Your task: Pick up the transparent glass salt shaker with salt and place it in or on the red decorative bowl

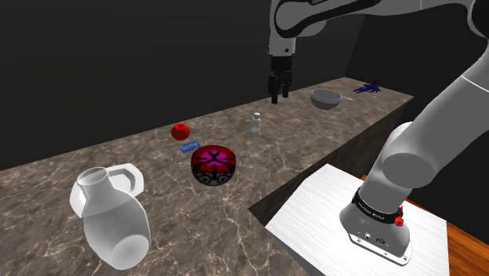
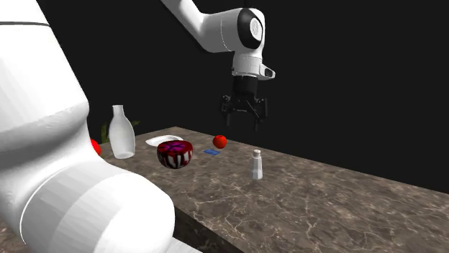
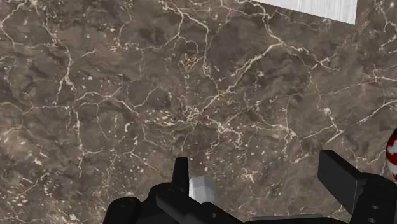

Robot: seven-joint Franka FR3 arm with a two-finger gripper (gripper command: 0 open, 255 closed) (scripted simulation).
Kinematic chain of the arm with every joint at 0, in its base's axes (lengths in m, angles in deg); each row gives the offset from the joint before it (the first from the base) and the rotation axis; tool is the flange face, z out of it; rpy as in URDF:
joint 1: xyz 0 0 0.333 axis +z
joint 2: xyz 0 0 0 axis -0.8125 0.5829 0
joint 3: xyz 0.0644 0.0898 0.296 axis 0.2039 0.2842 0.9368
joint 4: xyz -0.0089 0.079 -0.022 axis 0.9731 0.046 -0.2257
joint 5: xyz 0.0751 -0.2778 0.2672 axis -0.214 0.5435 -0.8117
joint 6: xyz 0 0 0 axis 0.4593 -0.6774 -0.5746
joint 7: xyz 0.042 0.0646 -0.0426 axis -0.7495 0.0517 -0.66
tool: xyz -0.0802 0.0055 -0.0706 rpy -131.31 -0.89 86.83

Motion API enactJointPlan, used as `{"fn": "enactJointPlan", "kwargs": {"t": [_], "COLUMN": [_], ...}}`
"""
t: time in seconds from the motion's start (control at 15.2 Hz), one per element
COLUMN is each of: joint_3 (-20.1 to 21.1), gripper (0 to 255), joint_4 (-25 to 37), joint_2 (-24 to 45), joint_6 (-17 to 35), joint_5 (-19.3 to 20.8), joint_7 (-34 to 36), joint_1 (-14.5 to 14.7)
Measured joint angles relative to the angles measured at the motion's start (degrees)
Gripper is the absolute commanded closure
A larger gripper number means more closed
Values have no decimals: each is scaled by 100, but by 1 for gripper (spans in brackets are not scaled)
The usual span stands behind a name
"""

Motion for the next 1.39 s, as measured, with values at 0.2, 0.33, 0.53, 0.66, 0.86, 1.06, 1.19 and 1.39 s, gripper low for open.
{"fn": "enactJointPlan", "kwargs": {"t": [0.2,0.33,0.53,0.66,0.86,1.06,1.19,1.39], "joint_3": [-70,-93,-138,-180,-176,-176,-168,-169], "gripper": [0,0,0,0,0,0,0,0], "joint_4": [365,667,1204,1606,1729,1598,1464,1365], "joint_2": [696,1125,1860,2391,2664,2727,2763,2765], "joint_6": [226,283,374,430,530,718,887,988], "joint_5": [-67,-125,-216,-276,-317,-328,-337,-338], "joint_7": [-156,-236,-399,-553,-601,-620,-616,-624], "joint_1": [-14,-16,-52,-112,-124,-128,-120,-122]}}
